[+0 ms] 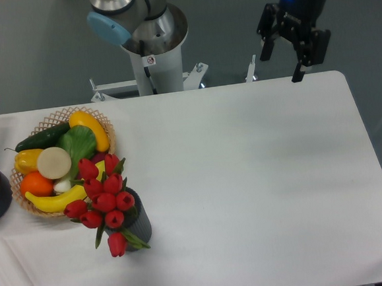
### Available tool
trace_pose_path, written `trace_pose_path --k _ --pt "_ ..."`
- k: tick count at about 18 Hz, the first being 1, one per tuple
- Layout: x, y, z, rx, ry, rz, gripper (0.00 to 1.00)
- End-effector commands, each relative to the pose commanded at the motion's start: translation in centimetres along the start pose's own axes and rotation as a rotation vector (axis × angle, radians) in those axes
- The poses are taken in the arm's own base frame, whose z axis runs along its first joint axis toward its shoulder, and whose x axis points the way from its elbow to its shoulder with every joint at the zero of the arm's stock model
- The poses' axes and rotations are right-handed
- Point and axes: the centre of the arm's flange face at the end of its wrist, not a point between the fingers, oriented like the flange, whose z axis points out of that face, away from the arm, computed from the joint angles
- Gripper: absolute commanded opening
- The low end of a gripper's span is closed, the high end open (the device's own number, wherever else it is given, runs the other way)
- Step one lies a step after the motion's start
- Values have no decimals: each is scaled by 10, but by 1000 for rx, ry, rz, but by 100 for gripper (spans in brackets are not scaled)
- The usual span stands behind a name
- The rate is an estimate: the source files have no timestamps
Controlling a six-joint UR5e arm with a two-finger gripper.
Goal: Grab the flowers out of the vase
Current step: 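Open the gripper and move it toward the red tulips in the vase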
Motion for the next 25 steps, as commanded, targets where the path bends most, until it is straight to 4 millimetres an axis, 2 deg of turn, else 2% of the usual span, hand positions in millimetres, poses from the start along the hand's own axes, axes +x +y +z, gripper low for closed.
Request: trace_pose_path --k 4,8,11,18,20,25 --pt "-4 -7 7 96 -7 -167 100" --pt "-4 -16 18 249 -42 -261 100" --pt "-7 -33 28 355 -76 -316 100" --pt "-10 -70 73 416 -30 -281 100" --pt "-3 -92 95 428 15 -247 100" --pt "8 -95 123 428 61 -244 100"
